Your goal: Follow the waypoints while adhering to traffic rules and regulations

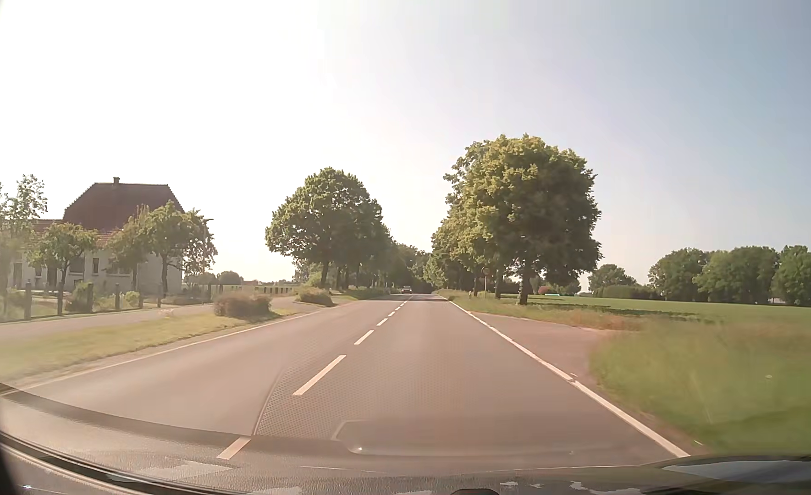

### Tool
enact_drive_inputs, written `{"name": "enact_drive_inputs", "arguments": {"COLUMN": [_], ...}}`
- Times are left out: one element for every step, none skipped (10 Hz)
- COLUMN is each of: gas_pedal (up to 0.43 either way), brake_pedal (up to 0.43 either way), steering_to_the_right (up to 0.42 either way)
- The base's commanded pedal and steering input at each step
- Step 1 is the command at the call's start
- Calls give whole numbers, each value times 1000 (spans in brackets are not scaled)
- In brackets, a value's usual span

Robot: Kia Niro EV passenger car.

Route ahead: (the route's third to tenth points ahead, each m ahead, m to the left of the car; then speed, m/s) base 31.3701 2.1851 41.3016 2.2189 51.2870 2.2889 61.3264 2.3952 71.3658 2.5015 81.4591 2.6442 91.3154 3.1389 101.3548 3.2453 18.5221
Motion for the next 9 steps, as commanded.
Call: {"name": "enact_drive_inputs", "arguments": {"gas_pedal": [220,220,220,220,220,220,209,209,209], "brake_pedal": [0,0,0,0,0,0,0,0,0], "steering_to_the_right": [-2,-3,-2,-3,-3,-3,-3,-2,-1]}}
